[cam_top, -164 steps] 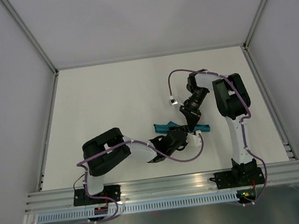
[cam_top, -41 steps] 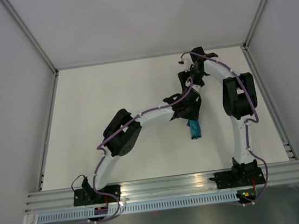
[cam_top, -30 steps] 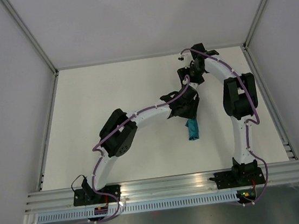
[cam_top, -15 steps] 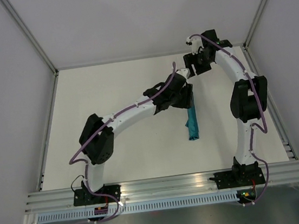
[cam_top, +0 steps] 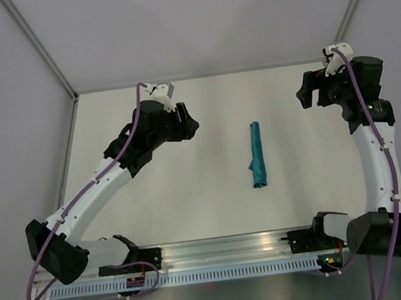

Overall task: Fold the napkin, place the utensils inside, and roll it up
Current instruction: Roll the napkin with the utensil

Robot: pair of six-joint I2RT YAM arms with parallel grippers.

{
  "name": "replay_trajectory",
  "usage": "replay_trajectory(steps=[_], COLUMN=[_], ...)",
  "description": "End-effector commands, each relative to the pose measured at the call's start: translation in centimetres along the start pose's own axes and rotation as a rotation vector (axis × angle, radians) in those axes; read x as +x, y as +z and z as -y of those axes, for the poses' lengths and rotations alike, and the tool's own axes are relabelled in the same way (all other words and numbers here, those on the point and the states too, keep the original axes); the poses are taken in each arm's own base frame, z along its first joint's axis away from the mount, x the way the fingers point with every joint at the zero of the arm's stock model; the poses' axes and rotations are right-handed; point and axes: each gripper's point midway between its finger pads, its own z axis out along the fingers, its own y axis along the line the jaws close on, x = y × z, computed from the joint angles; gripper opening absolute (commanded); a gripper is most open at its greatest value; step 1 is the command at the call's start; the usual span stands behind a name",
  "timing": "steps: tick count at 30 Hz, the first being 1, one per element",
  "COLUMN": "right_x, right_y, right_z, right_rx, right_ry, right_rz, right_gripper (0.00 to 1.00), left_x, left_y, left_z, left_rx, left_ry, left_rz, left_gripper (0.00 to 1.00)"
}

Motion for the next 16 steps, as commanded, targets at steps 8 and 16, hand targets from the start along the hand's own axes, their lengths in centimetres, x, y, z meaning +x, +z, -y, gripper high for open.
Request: replay_trajectory(steps=[8,16], right_x=[4.5,4.5], right_y=[0.4,0.8], right_z=[0.4,0.3], right_rx=[0.039,0.021], right_ry=[-0.012,-0.004], right_rz=[-0.038,-0.040], right_gripper=[0.96,0.98], left_x=[1.0,1.7], left_y=[-3.9,-4.2], left_z=[-2.3,-2.8], left_rx=[0.014,0.006], left_ry=[0.061,0.075], left_rz=[0.031,0.023], left_gripper=[0.60,0.60])
